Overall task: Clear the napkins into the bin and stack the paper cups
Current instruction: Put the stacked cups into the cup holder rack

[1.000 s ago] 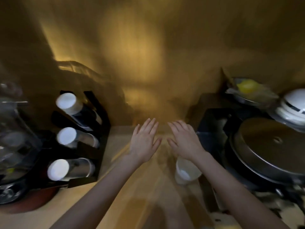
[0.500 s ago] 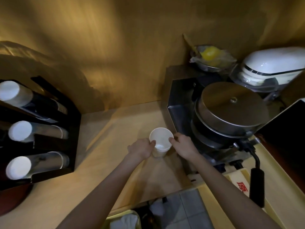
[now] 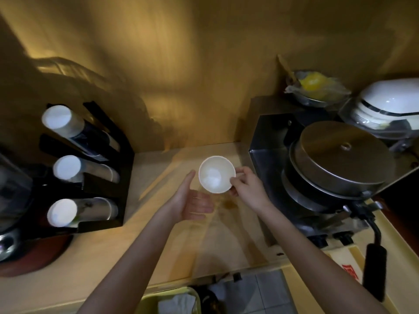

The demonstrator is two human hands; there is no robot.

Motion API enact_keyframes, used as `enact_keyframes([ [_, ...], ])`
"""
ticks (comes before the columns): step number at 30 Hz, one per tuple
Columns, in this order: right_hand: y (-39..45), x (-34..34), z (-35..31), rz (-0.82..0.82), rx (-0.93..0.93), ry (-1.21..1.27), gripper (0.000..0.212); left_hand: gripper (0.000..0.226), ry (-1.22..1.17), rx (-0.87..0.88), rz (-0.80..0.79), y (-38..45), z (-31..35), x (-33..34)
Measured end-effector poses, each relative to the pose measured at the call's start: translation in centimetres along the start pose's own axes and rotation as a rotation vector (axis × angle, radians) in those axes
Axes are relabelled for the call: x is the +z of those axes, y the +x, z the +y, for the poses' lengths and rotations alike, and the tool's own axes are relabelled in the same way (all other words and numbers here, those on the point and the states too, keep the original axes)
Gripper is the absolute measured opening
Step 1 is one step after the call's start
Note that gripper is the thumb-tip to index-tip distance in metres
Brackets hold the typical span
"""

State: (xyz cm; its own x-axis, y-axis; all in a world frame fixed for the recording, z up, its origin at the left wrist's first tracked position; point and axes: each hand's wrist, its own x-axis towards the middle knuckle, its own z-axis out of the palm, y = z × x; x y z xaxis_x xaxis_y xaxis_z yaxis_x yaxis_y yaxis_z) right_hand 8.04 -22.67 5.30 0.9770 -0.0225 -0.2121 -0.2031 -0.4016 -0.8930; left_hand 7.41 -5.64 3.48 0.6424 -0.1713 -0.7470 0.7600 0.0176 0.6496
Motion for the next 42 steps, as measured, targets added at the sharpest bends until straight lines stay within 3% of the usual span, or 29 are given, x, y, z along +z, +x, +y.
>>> enact_keyframes([
  [4,-0.7,2.9,-2.7,-0.074,-0.179,0.041,0.018,0.090,-0.380,0.003,-0.161,-2.2,0.5,-3.3],
  [10,-1.5,7.1,-5.3,-0.255,-0.241,0.128,0.021,0.081,-0.462,0.204,-0.095,-6.3,0.7,-8.0],
  [13,-1.5,9.3,-6.8,-0.308,-0.187,0.196,0.014,0.078,-0.358,0.324,0.055,-8.2,-0.1,-10.2],
  [16,-1.8,11.6,-8.3,-0.356,-0.172,0.232,0.017,0.093,-0.188,0.472,0.270,-10.2,-1.1,-12.3],
  [19,-2.8,14.2,-9.4,-0.477,-0.225,0.217,0.014,0.087,0.028,0.589,0.453,-12.8,-1.8,-14.1],
  [24,-5.3,18.2,-11.4,-0.544,-0.325,0.114,0.060,0.102,0.248,0.742,0.603,-15.5,-3.6,-16.9],
  [27,-6.2,20.4,-12.1,-0.526,-0.361,0.104,0.075,0.099,0.380,0.788,0.695,-16.7,-4.4,-18.3],
  [30,-6.8,22.0,-12.5,-0.509,-0.384,0.075,0.083,0.096,0.473,0.806,0.722,-17.6,-5.3,-19.8],
  [34,-7.7,24.3,-12.2,-0.456,-0.401,0.053,0.086,0.097,0.524,0.831,0.620,-18.8,-5.9,-22.0],
  [37,-8.4,25.6,-11.5,-0.392,-0.390,0.032,0.076,0.099,0.518,0.858,0.597,-20.3,-5.4,-22.8],
  [42,-8.5,27.5,-10.6,-0.334,-0.382,-0.010,0.067,0.080,0.621,0.949,0.769,-22.0,-3.9,-23.3],
])
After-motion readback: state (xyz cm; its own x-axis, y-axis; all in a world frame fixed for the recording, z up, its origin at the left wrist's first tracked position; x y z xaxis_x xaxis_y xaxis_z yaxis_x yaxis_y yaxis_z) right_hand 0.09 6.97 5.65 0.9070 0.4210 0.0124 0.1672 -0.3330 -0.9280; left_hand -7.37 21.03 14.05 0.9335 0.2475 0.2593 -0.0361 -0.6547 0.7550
